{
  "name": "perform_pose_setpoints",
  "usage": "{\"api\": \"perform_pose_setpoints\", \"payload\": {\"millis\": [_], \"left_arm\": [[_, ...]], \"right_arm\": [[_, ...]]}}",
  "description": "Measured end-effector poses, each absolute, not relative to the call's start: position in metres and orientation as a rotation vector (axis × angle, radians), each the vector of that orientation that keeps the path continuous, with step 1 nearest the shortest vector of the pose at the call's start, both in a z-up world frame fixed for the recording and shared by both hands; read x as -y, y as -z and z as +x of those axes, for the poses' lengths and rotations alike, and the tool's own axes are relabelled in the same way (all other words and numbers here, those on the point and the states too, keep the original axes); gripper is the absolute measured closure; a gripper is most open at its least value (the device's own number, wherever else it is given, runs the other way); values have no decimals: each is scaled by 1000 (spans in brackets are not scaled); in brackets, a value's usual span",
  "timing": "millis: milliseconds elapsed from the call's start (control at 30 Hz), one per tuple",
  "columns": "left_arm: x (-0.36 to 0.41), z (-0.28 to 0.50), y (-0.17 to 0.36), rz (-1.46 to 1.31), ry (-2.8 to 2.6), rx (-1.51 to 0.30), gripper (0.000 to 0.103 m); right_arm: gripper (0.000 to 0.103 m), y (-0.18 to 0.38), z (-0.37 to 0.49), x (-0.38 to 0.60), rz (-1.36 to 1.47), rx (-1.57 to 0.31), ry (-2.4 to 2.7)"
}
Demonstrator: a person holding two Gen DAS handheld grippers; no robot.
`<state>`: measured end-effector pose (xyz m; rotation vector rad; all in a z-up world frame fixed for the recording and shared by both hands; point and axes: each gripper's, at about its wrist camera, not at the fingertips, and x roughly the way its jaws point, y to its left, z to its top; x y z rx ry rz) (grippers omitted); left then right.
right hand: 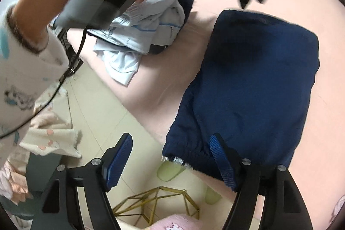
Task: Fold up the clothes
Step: 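Open both grippers and release the folded navy pants on the bed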
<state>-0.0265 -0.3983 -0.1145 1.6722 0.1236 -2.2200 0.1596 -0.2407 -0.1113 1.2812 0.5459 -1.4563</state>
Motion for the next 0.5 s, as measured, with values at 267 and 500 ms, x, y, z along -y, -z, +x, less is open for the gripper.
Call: {"api": "perform_pose_setpoints", "payload": {"millis": [267,500], "left_arm": [[382,-18,82,1542,2266,-36,24],[366,14,53,1337,2341,43,23]], "right_arm": [[29,93,154,224,1254,-491,1459],[29,111,155,226,1273,-455,1499]]}}
